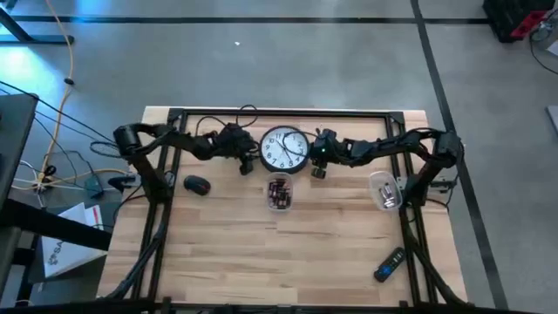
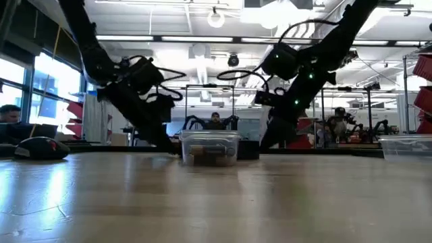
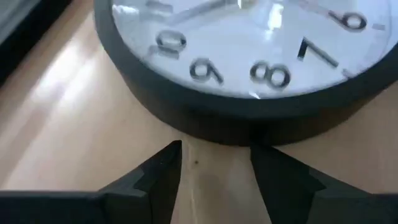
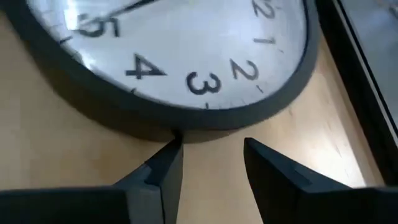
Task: Insert battery
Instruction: Move the wall clock to the top of the table
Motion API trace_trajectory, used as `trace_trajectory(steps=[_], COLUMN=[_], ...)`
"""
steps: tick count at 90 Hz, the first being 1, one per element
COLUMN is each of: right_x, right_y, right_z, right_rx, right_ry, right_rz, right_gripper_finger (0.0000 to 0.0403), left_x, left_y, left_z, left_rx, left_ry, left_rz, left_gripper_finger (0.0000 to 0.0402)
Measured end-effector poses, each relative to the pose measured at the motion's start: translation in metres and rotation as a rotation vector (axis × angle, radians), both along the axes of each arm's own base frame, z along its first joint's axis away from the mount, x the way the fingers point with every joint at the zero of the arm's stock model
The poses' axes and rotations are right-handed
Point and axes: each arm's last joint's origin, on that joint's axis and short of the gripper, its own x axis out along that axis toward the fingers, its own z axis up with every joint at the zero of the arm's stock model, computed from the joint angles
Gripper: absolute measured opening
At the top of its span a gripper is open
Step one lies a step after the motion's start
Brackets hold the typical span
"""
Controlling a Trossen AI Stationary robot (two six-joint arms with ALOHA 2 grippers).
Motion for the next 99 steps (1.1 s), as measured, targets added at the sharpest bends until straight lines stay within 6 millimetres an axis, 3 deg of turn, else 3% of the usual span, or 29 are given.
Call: trace_trajectory(steps=[21,35,52,82,99], right_x=[0.004,0.005,0.001,-0.003,0.009], right_y=[0.029,0.038,0.026,0.007,0.002], right_z=[0.0,0.0,-0.002,-0.007,-0.021], right_rx=[-0.174,-0.239,-0.253,-0.31,-0.428], right_ry=[0.097,0.139,0.196,0.308,0.336], right_rz=[0.009,0.029,0.041,0.167,0.252], right_gripper_finger=[0.014,0.014,0.0153,0.0269,0.0287], left_x=[-0.007,-0.006,-0.006,-0.006,-0.007], left_y=[-0.001,0.003,0.004,0.008,0.013], left_z=[0.004,0.007,0.004,0.005,0.008], left_rx=[0.044,0.122,0.138,0.103,0.12], left_ry=[0.083,0.084,0.101,0.07,0.035], left_rz=[0.058,0.129,0.105,0.078,0.092], left_gripper_finger=[0.0177,0.0177,0.0177,0.0177,0.0177])
